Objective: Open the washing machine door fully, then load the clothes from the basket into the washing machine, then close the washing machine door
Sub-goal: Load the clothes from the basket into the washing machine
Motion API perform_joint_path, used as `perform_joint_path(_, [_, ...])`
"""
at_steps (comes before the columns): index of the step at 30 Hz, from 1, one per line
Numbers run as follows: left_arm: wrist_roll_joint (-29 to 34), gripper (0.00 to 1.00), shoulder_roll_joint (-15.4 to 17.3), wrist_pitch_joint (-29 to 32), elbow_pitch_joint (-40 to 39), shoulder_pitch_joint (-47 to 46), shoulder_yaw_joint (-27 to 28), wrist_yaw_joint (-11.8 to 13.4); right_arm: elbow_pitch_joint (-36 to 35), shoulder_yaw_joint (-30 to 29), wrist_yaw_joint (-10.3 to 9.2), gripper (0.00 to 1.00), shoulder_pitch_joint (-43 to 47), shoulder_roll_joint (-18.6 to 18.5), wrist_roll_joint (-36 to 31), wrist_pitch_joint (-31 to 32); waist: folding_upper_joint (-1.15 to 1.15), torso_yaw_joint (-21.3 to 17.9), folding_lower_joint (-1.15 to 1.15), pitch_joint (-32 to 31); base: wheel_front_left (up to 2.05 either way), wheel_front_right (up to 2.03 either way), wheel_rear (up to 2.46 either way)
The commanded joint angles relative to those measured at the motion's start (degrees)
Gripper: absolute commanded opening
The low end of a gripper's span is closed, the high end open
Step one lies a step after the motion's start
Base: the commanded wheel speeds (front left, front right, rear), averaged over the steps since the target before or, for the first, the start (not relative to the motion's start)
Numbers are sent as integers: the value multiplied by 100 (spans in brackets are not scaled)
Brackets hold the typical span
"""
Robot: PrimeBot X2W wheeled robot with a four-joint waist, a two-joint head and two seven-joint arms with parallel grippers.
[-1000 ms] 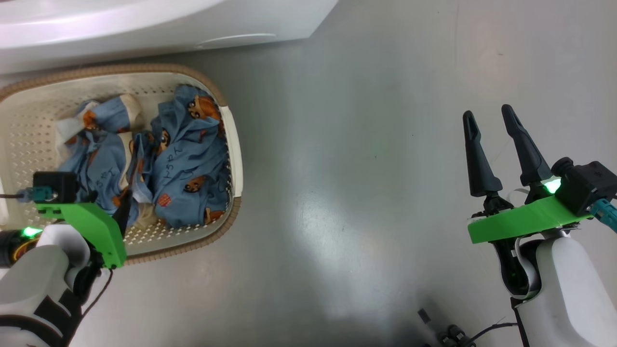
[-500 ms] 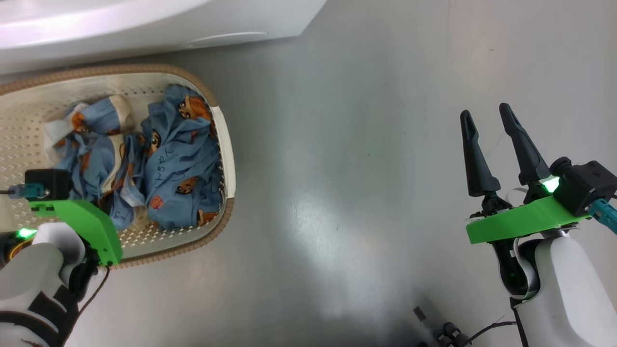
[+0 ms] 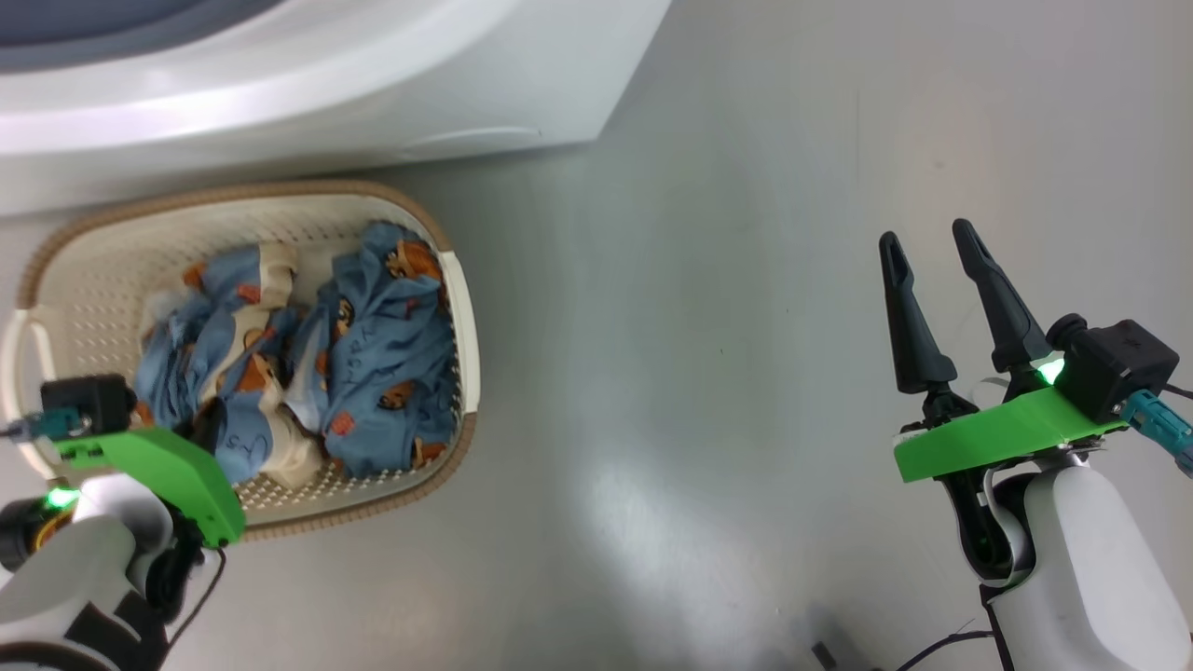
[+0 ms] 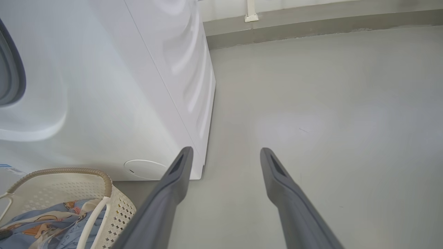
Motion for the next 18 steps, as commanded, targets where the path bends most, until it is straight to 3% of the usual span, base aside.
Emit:
perform_joint_path(1, [-53, 0, 237, -99, -34, 148, 86, -9, -79, 133, 7, 100, 248, -1, 51, -44, 0, 81, 0, -289, 0, 0, 0])
perform_joint_path(8, [3, 0, 295, -194, -283, 312, 218, -9, 62, 100, 7, 100, 481, -64, 129, -44, 0, 221, 0, -811, 0, 0, 0])
perform_joint_path(18, [1101, 0, 362, -197, -1030, 659, 1370, -9, 130, 33, 7, 100, 685, -198, 185, -44, 0, 391, 0, -1249, 0, 0, 0])
